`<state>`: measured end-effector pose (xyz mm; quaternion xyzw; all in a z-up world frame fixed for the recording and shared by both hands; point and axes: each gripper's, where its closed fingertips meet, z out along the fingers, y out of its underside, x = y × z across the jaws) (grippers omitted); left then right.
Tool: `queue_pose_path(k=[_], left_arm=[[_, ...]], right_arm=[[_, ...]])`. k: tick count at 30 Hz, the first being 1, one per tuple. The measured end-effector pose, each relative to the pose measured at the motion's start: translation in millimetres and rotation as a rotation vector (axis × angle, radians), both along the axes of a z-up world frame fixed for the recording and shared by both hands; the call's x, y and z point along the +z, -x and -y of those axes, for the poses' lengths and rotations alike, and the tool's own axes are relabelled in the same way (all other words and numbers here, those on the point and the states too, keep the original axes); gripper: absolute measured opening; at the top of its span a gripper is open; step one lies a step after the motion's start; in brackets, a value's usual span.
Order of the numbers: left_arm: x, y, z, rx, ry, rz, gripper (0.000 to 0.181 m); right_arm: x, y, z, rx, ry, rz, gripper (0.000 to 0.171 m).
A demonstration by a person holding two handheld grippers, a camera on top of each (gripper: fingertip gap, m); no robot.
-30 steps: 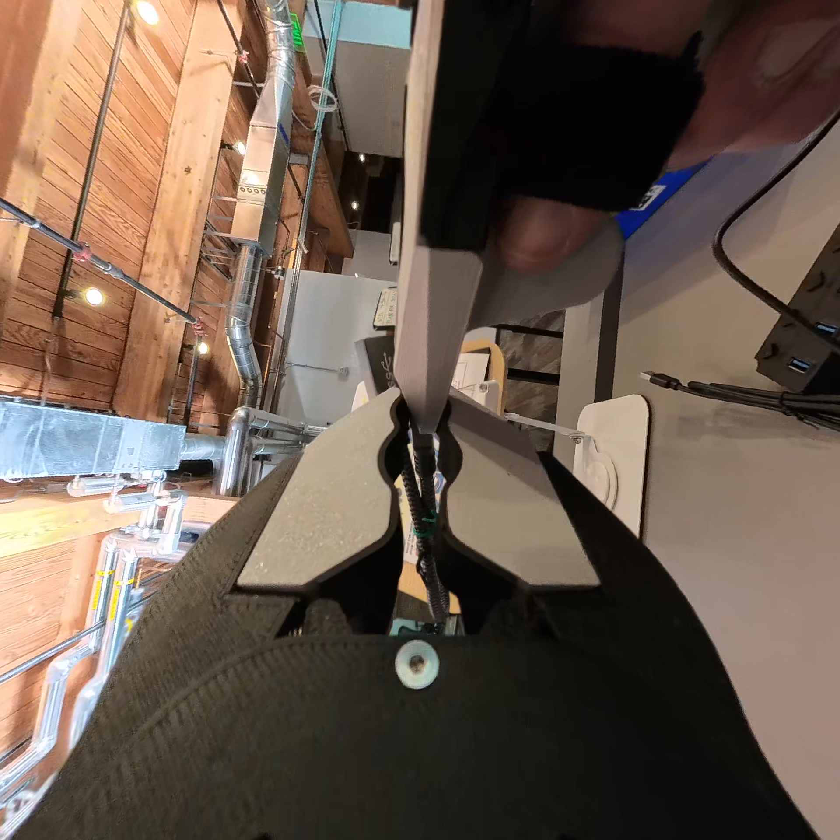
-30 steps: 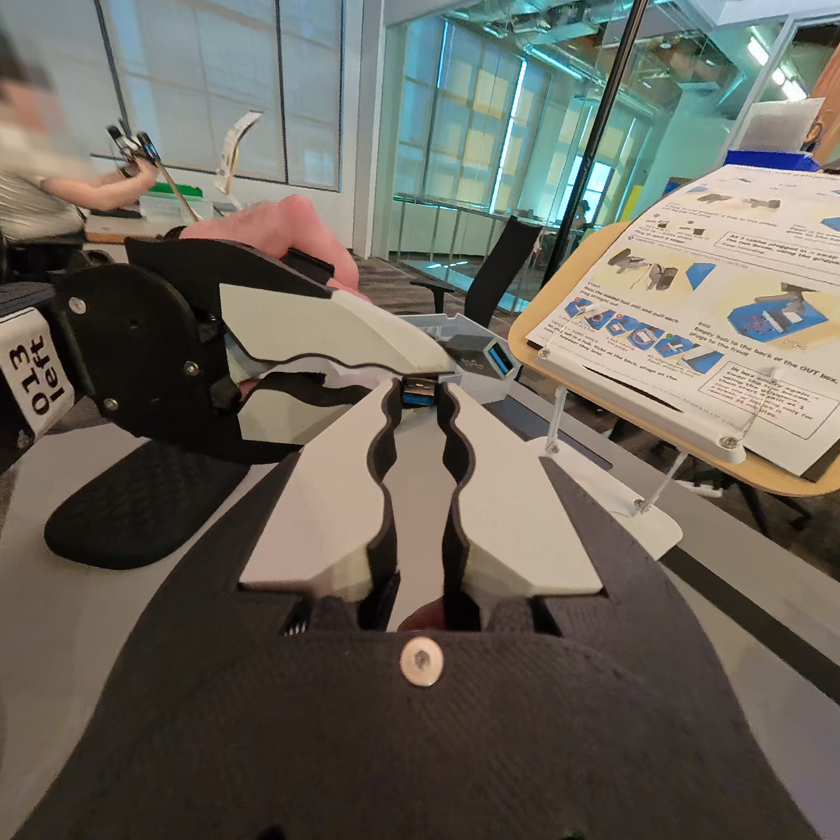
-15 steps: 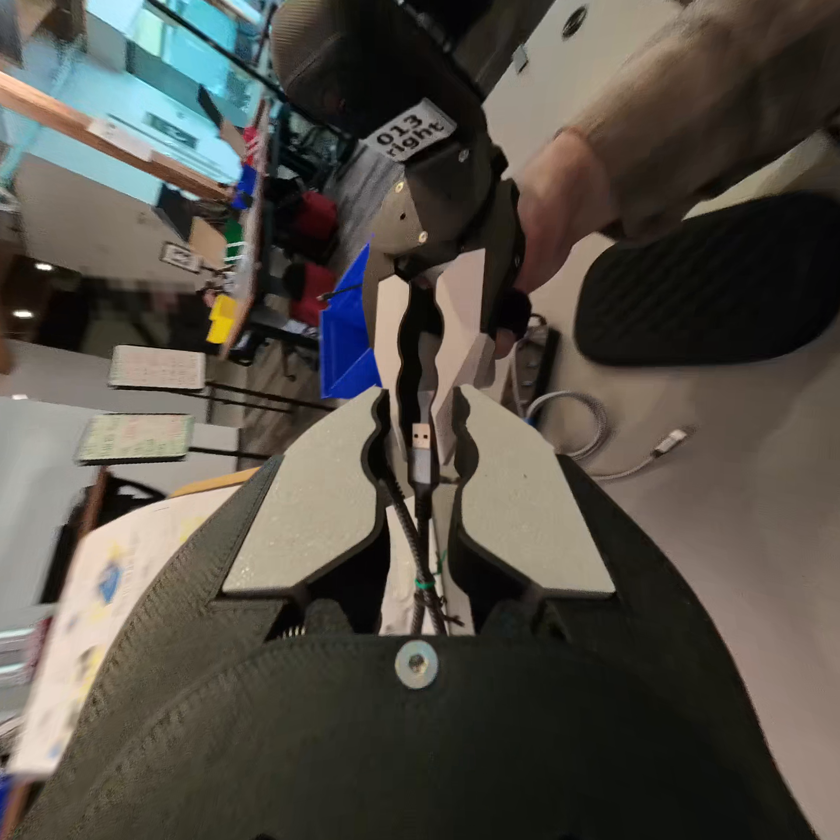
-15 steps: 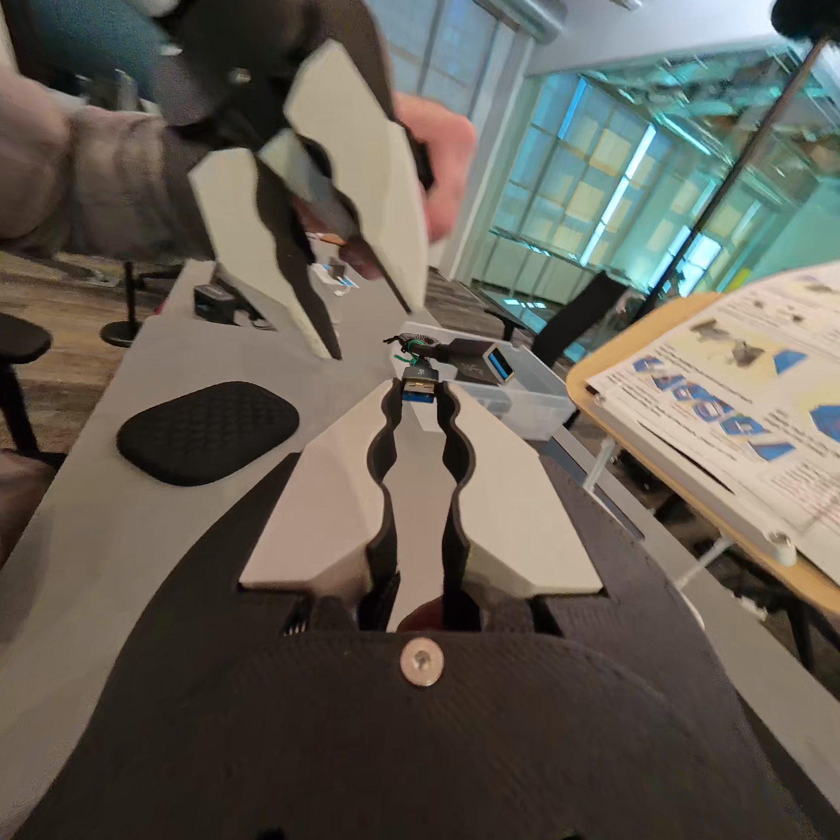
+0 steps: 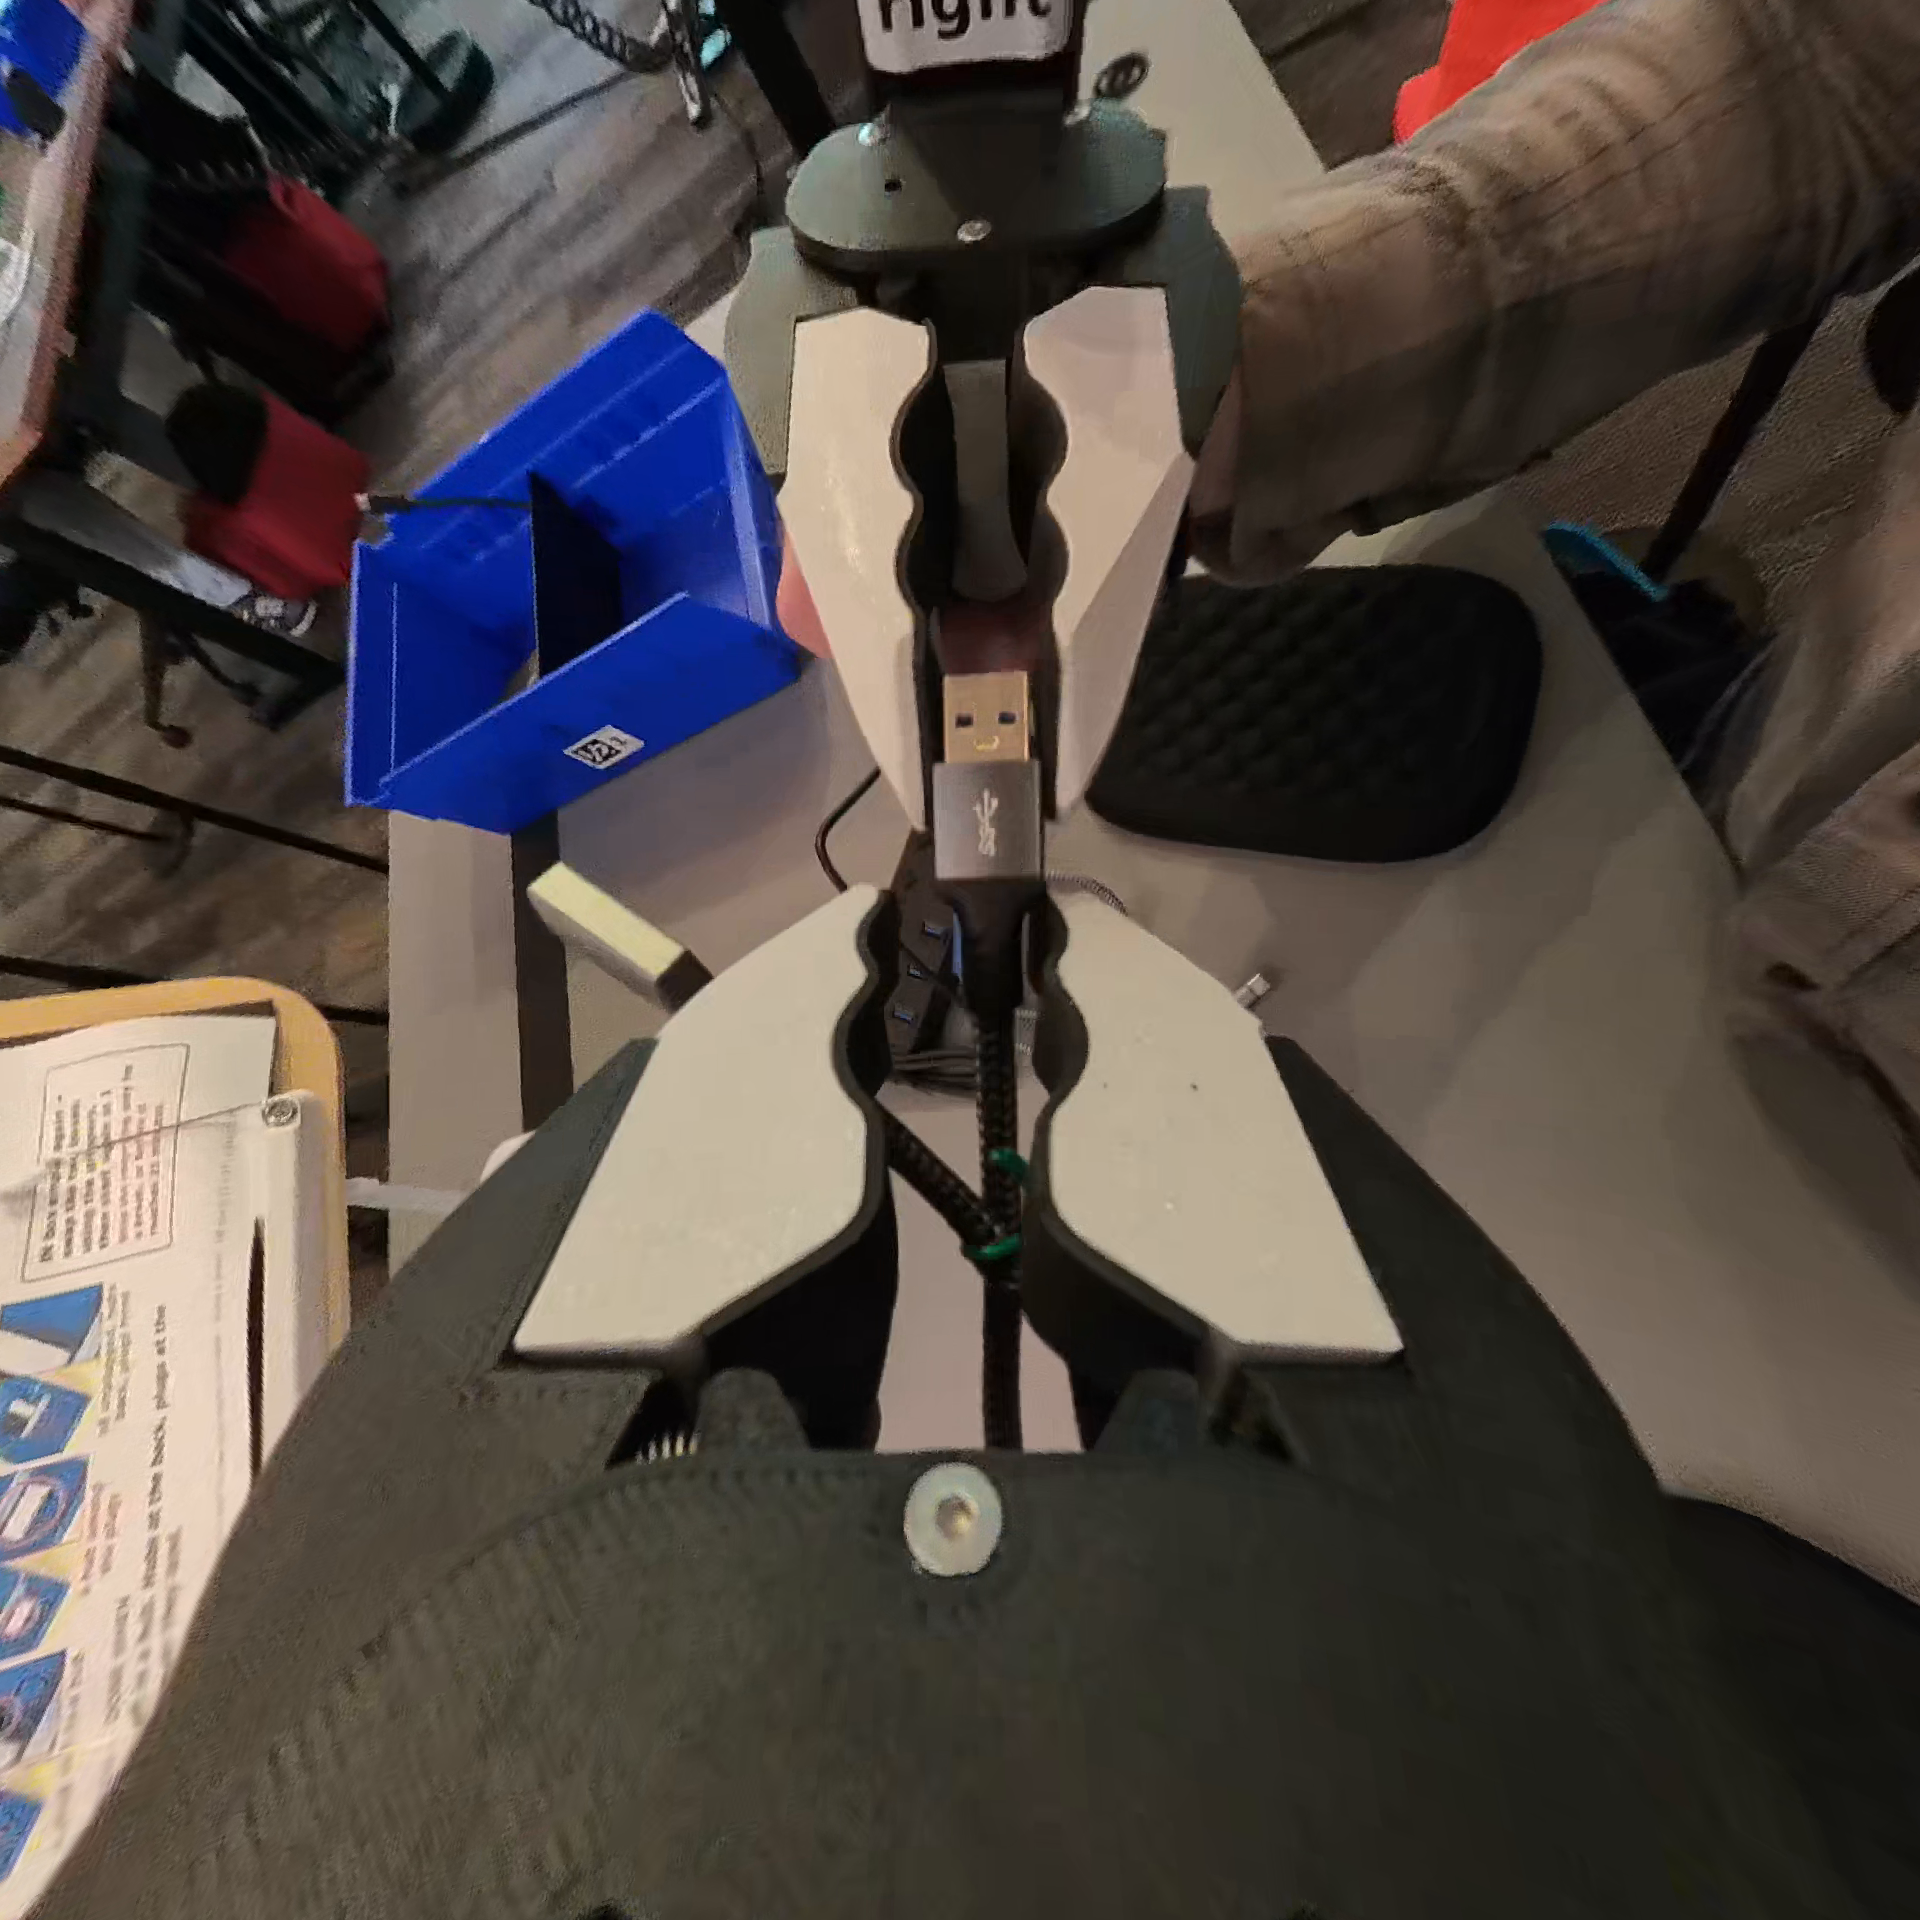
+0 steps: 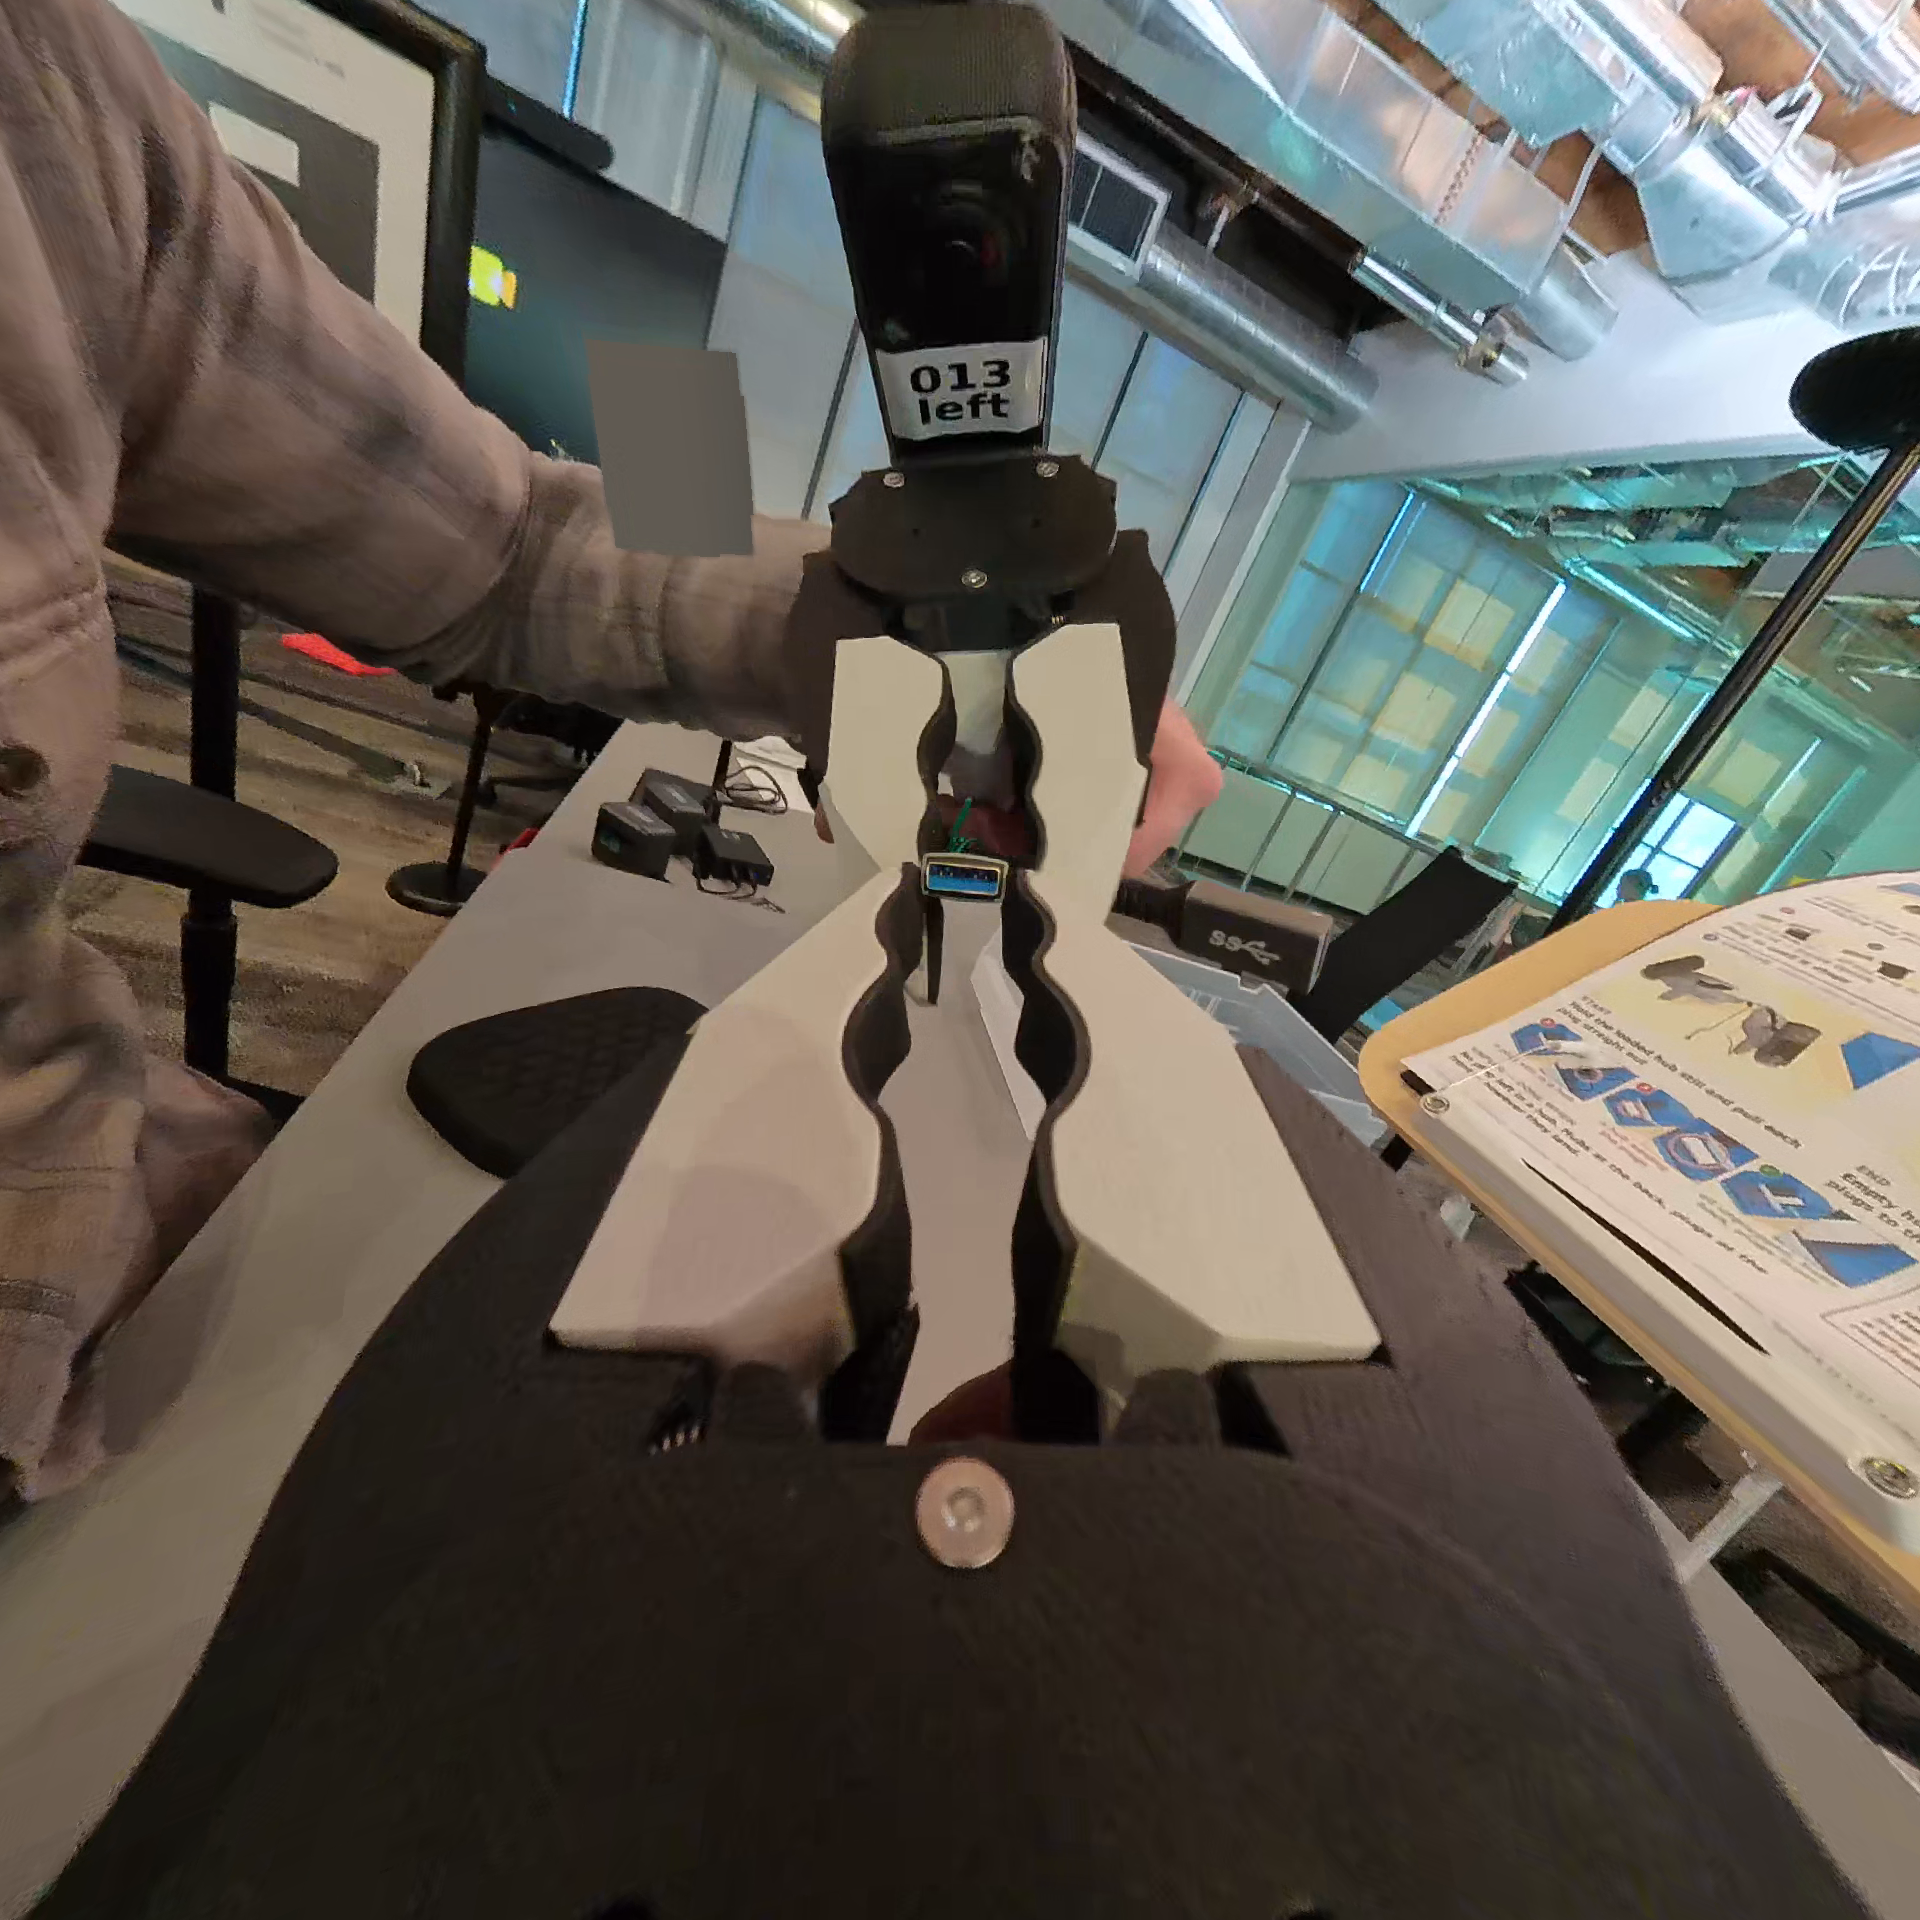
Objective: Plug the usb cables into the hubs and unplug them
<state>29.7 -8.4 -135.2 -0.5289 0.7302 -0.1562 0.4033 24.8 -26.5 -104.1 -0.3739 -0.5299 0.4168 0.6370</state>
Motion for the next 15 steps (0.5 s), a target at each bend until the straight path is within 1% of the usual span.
queue_pose_path(k=[2, 4, 7, 9, 13, 15], left_arm=[[8, -4, 7, -0.035, 0.051, 0.056, 0.014], [18, -9, 11, -0.052, 0.11, 0.123, 0.012], [20, -17, 11, -0.082, 0.15, 0.188, 0.012], [21, -20, 13, -0.109, 0.208, 0.233, 0.011], [25, -28, 14, -0.111, 0.24, 0.34, 0.01], [21, -28, 11, -0.085, 0.211, 0.322, 0.009]], right_arm=[[5, -7, 1, 0.032, 0.022, -0.048, 0.014], [10, -13, 0, 0.062, 0.053, -0.111, 0.013], [13, -18, 0, 0.099, 0.086, -0.176, 0.013], [14, -21, 0, 0.119, 0.106, -0.212, 0.013], [17, -28, 1, 0.157, 0.142, -0.285, 0.013], [13, -28, -3, 0.143, 0.15, -0.276, 0.013]])
